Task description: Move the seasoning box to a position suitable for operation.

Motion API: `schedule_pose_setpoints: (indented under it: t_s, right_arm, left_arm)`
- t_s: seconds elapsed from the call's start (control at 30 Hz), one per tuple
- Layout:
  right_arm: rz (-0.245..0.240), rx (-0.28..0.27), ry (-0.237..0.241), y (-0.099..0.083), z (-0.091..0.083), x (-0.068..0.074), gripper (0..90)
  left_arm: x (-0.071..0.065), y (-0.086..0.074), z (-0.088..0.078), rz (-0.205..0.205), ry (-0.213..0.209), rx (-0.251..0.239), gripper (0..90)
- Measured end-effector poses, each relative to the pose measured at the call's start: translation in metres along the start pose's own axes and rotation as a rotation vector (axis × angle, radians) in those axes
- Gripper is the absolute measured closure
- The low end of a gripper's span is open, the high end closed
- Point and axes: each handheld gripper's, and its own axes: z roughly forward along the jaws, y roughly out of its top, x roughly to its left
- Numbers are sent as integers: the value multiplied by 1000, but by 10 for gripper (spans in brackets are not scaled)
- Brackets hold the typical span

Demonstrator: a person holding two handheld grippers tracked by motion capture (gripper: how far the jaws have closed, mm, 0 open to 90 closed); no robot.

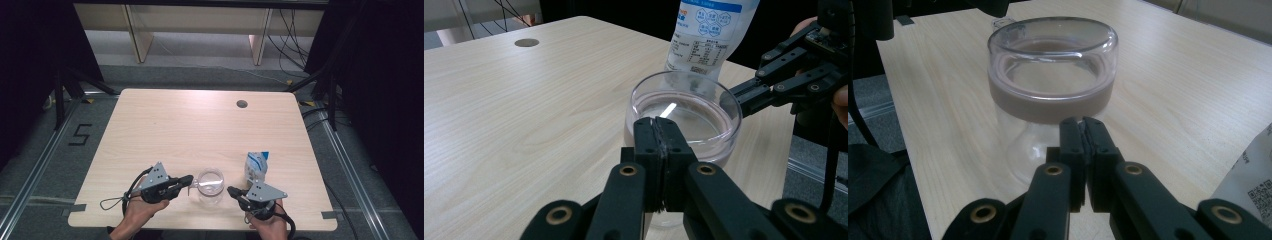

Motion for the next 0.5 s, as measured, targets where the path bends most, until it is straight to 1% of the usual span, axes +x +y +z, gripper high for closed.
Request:
schedule_pose_setpoints:
  t_s: [0.03,0.07,0.13,0.17,0.2,0.23,0.27,0.3,0.33,0.4,0.43,0.47,0.5]
  right_arm:
    - [-2,11,7,0,-1,-1,890]
    - [-15,5,9,1,0,-1,893]
    - [-13,-2,2,1,0,-1,895]
    - [-23,-1,9,1,0,-2,897]
    - [-23,-1,9,1,0,-2,897]
    - [-14,1,11,2,0,-1,900]
    - [-8,0,20,2,0,-1,900]
    - [-8,0,20,2,0,-1,900]
    - [-13,-2,1,3,-1,-1,900]
    - [-28,-15,8,4,1,-2,900]
    - [-28,-15,8,4,1,-2,900]
    - [-30,-15,21,5,1,-2,900]
    - [-29,-9,11,5,1,-1,900]
  left_arm:
    - [0,0,1,0,-9,-9,883]
    - [1,-1,1,3,-10,-9,884]
    - [1,-1,1,-2,-12,-8,883]
    - [1,-1,1,-8,-9,-8,883]
    - [1,-1,1,-6,-9,-8,883]
    - [1,-1,1,-5,-9,-8,883]
    - [1,-1,1,-4,-9,-7,883]
    - [1,-1,1,-4,-9,-7,883]
    - [1,-1,1,-5,-10,-8,883]
    - [1,-1,1,-5,-10,-9,884]
    - [1,-1,1,-4,-10,-8,884]
    - [0,-2,1,-17,-8,-7,884]
    - [1,-2,0,-8,-2,0,884]
